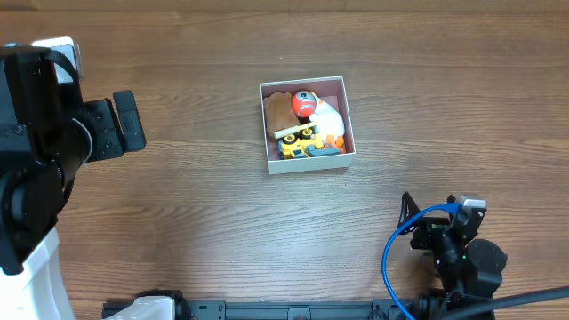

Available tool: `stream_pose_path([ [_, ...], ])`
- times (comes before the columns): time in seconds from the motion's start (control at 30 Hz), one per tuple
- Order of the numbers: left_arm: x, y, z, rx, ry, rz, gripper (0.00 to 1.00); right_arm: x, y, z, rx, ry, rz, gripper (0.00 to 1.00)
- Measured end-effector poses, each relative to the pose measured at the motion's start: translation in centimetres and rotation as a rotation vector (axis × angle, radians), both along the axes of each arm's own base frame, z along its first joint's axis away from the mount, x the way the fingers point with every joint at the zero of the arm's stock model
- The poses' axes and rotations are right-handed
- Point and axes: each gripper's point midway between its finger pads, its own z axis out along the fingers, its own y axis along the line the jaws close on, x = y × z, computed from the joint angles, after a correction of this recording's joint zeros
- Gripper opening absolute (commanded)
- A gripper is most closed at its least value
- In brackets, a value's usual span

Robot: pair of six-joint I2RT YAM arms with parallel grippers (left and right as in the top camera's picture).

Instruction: Pack container

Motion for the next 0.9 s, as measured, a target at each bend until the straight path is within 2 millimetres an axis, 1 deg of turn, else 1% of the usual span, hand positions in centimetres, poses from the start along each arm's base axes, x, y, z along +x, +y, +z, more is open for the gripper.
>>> stream_pose_path([
  [0.07,0.0,0.0,0.0,0.000,0.000,0.000,1.00,-0.3,0.1,-0.7,0.006,0.033,0.000,1.00],
  [0.13,0.0,0.0,0.0,0.000,0.000,0.000,1.00,-0.5,0.1,-1.1,0.009,0.048,0.000,1.00],
  [0.57,0.0,0.0,0.0,0.000,0.000,0.000,1.00,-0.5,0.1,-1.1,0.008,0.048,0.000,1.00],
  [0.63,0.1,0.0,-0.4,0.002,0.008,0.001,1.00,-0.5,0.1,-1.1,0.008,0.048,0.000,1.00],
  [0.7,1.6,0.2,-0.5,0.009,-0.040,0.007,1.00,-0.5,0.1,-1.1,0.009,0.048,0.000,1.00],
  [0.73,3.1,0.3,-0.3,0.011,-0.107,0.010,1.00,-0.5,0.1,-1.1,0.008,0.048,0.000,1.00],
  [0.77,4.3,0.3,-0.7,0.011,-0.164,0.010,1.00,-0.5,0.1,-1.1,0.008,0.049,-0.001,1.00],
  [0.8,5.3,0.2,-1.3,0.010,-0.216,0.010,1.00,-0.5,0.1,-1.1,0.008,0.049,-0.001,1.00],
  [0.83,5.5,0.2,-3.1,0.007,-0.222,0.006,1.00,-0.5,0.1,-1.2,0.009,0.051,0.000,1.00],
  [0.87,6.2,0.1,-3.4,0.005,-0.281,0.003,1.00,-0.5,0.1,-1.2,0.009,0.051,-0.001,1.00],
  [0.9,6.7,0.0,-4.3,0.001,-0.360,0.001,1.00,-0.5,0.0,-1.2,0.008,0.050,-0.003,1.00],
])
